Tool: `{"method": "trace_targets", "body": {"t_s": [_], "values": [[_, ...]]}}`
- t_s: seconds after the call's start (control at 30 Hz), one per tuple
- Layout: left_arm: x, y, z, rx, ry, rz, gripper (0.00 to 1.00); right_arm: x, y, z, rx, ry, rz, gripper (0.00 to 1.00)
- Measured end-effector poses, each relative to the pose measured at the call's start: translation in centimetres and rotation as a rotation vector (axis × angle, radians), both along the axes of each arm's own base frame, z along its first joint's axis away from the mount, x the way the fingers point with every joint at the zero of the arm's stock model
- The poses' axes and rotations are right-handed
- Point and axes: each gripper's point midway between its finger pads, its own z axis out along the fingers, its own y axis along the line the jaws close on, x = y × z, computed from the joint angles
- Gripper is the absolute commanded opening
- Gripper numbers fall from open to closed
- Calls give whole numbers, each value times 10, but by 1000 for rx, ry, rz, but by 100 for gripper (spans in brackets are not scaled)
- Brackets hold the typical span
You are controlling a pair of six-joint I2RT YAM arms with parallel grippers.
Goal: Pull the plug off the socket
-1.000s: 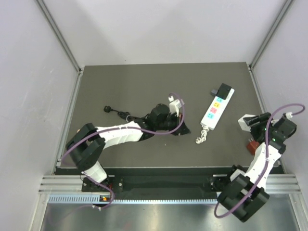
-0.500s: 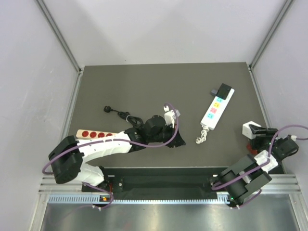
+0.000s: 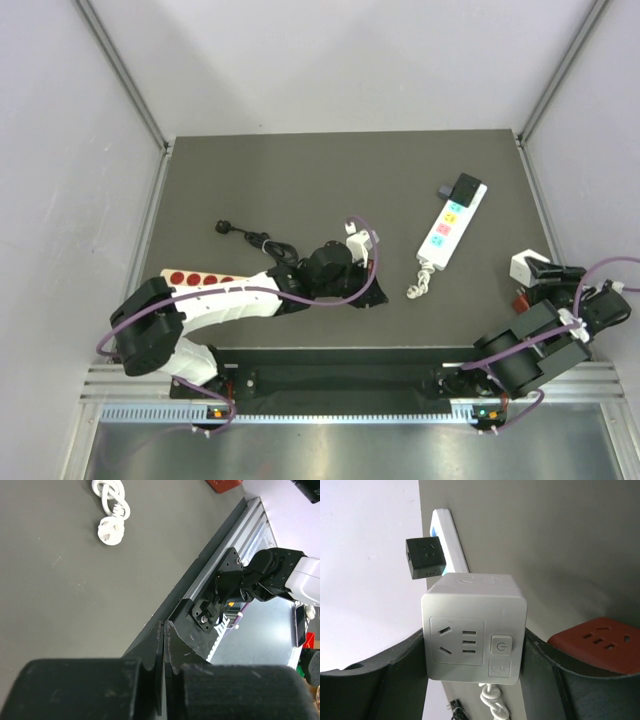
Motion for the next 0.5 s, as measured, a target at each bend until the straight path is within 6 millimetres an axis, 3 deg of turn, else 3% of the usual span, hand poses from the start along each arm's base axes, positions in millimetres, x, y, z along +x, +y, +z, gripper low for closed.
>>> {"method": "trace_targets", "body": {"t_s": [0.3,0.5], "values": [[0,-5,-1,3,5,-9,0,-2,-6,0,-54,23,-14,17],[-1,-6,-6,12,15,-17,0,-3,-8,-1,-70,36,-13,22]]}}
